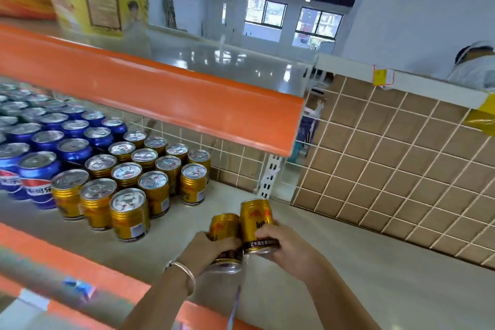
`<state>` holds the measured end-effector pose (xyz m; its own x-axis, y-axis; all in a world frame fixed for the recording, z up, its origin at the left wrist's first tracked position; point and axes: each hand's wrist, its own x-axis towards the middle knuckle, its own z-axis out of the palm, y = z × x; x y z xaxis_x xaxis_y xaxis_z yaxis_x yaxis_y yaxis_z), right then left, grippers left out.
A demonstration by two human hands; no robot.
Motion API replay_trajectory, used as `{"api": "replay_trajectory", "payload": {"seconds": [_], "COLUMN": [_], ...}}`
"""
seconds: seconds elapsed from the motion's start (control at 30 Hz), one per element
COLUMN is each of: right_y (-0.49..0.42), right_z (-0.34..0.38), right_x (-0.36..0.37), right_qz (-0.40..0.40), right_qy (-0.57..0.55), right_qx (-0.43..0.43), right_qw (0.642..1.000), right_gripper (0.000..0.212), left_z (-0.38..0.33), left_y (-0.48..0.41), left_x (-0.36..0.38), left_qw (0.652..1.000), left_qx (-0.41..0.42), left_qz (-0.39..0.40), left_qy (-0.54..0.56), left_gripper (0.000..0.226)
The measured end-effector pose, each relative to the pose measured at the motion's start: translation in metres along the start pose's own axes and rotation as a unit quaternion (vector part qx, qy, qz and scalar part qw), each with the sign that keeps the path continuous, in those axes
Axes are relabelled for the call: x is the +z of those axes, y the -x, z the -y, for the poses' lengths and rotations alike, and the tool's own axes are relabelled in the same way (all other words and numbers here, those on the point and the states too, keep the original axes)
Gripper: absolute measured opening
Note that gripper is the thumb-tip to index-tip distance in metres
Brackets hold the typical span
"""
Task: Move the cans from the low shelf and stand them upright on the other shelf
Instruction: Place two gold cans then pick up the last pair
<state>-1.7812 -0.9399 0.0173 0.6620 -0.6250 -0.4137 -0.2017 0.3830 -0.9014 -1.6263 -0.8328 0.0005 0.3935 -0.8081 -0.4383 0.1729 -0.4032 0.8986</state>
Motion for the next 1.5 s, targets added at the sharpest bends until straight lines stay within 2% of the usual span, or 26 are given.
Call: {"api": "replay_trajectory", "payload": {"seconds": [0.07,0.17,0.3,0.4,0.47,0.6,0.83,0.97,1.03,1.1,1.13,1.2,1.27,1.4,1.5], "right_y": [-0.013,-0.027,-0.046,-0.058,-0.069,-0.098,-0.108,-0.102,-0.100,-0.099,-0.100,-0.100,-0.101,-0.102,-0.102], "right_z": [0.000,0.000,-0.007,-0.014,-0.022,-0.038,-0.045,-0.036,-0.023,-0.009,-0.005,0.002,0.003,0.001,0.003], "right_x": [0.025,0.065,0.118,0.157,0.173,0.173,0.169,0.176,0.178,0.176,0.173,0.171,0.171,0.174,0.169], "right_qz": [-0.012,-0.051,-0.089,-0.107,-0.129,-0.234,-0.281,-0.263,-0.261,-0.223,-0.186,-0.127,-0.116,-0.096,-0.094], "right_qy": [-0.024,-0.026,0.045,0.084,0.091,0.165,0.217,0.185,0.183,0.142,0.125,0.126,0.132,0.115,0.146], "right_qx": [-0.003,-0.021,-0.073,-0.113,-0.138,-0.139,-0.147,-0.175,-0.176,-0.155,-0.153,-0.163,-0.181,-0.195,-0.154], "right_qw": [1.000,0.998,0.992,0.984,0.978,0.948,0.923,0.931,0.931,0.952,0.962,0.970,0.968,0.969,0.973], "right_gripper": [0.057,0.037,0.048,0.036,0.041,0.080,0.090,0.092,0.107,0.125,0.125,0.104,0.092,0.095,0.104], "left_z": [0.000,0.005,0.016,0.023,0.029,0.039,0.056,0.061,0.064,0.066,0.065,0.065,0.063,0.061,0.061], "left_y": [0.012,0.026,0.038,0.046,0.049,0.046,0.037,0.031,0.028,0.026,0.027,0.027,0.027,0.026,0.027], "left_x": [-0.024,-0.059,-0.099,-0.123,-0.137,-0.157,-0.161,-0.162,-0.162,-0.162,-0.161,-0.161,-0.161,-0.158,-0.155], "left_qw": [1.000,0.999,0.998,0.993,0.988,0.977,0.974,0.974,0.975,0.975,0.975,0.974,0.975,0.975,0.976], "left_qx": [-0.007,-0.007,0.056,0.113,0.151,0.199,0.215,0.208,0.206,0.206,0.208,0.210,0.211,0.214,0.212], "left_qz": [-0.010,-0.040,-0.016,0.004,0.010,0.038,0.069,0.085,0.089,0.081,0.081,0.081,0.076,0.057,0.038], "left_qy": [0.017,0.018,-0.011,-0.024,-0.034,-0.058,-0.019,-0.002,-0.002,-0.006,-0.007,-0.003,-0.005,-0.016,-0.029], "left_gripper": [0.074,0.081,0.095,0.081,0.080,0.087,0.093,0.089,0.089,0.086,0.084,0.083,0.082,0.085,0.083]}}
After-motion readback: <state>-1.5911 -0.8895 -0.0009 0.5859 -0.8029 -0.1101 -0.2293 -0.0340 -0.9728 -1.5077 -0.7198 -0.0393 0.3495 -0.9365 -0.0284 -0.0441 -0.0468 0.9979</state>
